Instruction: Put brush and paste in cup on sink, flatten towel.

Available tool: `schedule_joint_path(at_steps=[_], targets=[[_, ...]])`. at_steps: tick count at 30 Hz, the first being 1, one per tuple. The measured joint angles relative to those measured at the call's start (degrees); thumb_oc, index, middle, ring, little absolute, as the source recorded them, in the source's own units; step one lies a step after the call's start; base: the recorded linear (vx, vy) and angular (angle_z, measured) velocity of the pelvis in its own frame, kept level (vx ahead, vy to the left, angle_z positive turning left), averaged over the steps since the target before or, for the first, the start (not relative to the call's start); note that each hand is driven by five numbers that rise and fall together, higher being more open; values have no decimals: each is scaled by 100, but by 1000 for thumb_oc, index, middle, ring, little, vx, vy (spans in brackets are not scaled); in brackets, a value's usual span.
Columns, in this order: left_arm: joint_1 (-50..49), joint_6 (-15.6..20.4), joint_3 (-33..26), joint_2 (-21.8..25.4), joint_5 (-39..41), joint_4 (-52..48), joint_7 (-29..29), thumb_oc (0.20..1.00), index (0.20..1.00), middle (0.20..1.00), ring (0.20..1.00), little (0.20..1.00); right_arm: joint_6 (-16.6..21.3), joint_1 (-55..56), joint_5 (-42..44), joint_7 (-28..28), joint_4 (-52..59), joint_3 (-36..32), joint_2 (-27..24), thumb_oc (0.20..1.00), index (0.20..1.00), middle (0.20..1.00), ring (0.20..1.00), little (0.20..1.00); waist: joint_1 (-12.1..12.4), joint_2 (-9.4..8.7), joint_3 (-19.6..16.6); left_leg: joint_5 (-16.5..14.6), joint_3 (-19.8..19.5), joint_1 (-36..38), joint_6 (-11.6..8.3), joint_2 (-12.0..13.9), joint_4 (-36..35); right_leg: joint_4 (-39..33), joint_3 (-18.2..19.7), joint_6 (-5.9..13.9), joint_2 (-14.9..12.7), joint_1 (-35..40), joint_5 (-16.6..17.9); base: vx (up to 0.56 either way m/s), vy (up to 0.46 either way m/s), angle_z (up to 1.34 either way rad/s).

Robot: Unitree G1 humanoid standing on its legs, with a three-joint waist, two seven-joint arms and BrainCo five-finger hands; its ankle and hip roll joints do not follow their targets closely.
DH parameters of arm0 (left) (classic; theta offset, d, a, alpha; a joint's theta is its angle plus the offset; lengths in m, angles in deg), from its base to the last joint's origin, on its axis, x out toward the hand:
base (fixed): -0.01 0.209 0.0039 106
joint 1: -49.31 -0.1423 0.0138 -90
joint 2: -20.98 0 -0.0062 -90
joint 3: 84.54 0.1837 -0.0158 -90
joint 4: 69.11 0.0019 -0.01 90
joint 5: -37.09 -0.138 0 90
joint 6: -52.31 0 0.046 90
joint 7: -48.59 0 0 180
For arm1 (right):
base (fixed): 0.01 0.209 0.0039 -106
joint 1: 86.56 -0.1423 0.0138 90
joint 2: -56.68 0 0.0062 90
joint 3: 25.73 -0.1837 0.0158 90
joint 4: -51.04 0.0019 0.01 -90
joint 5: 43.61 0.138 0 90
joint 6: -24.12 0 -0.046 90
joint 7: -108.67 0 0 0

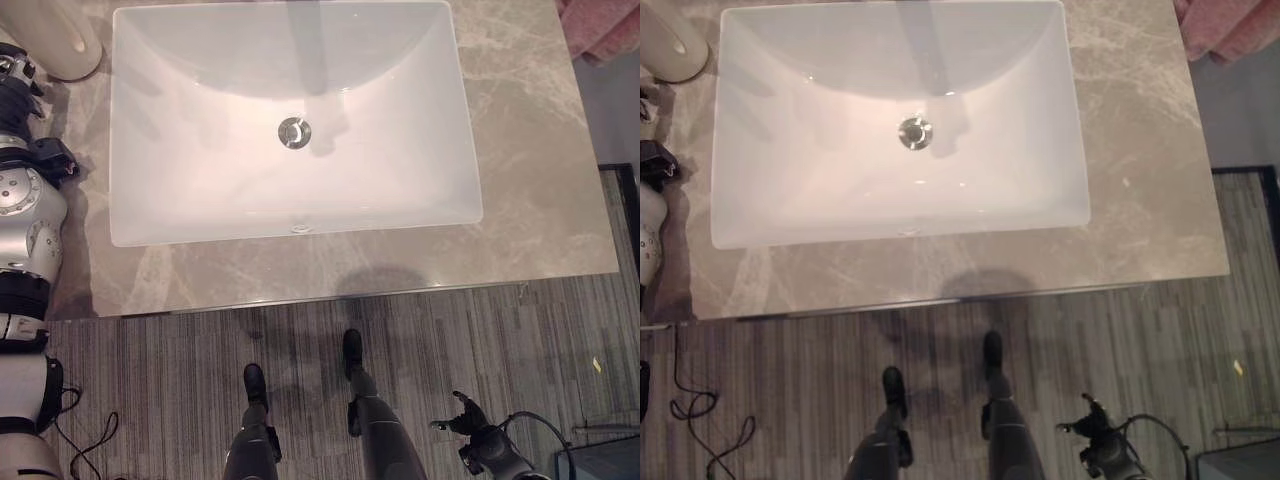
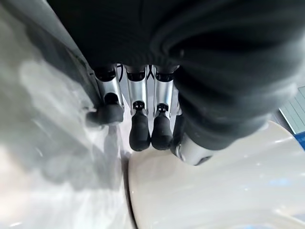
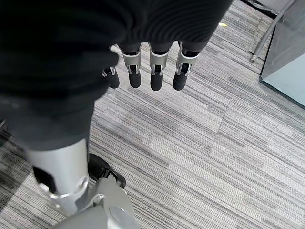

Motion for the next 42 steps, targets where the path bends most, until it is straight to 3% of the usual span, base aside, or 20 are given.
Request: schedule_joint_path(at_steps=[10,19,30,42], targets=[[-913,-104,-309,-156,-94,-370,18,200,200,200,200,200,-1,14,-21,26,-19,-3,-65,1000,1000,1000,1000,1000,28,-6,-14,4,-30,346,-20,26,-2,-3,-18,16,15,366,-42,-13,-27,0],[-1672,-170,-635,-379,-277,-1035,142,200,200,200,200,200,2,22,-32,41,-87,-2,-114,1000,1000,1000,1000,1000,57,-155,-180,15,-116,504,-33,59,-1,-2,-119,-23,33,576,-9,-37,-39,4],[-1643,-187,-390,-380,-249,-1160,259,200,200,200,200,200,5,195,-133,131,-288,0,-85,1000,1000,1000,1000,1000,74,-228,-239,54,-164,466,-43,25,-2,-5,-136,-6,-10,561,-69,-14,7,2],[-804,-78,296,-652,-169,-1078,256,200,200,200,200,200,3,233,-128,126,-304,1,-30,1000,1000,1000,1000,1000,4,-82,-319,30,-35,259,-10,-9,-2,-3,-8,-15,-14,282,5,19,15,-5]])
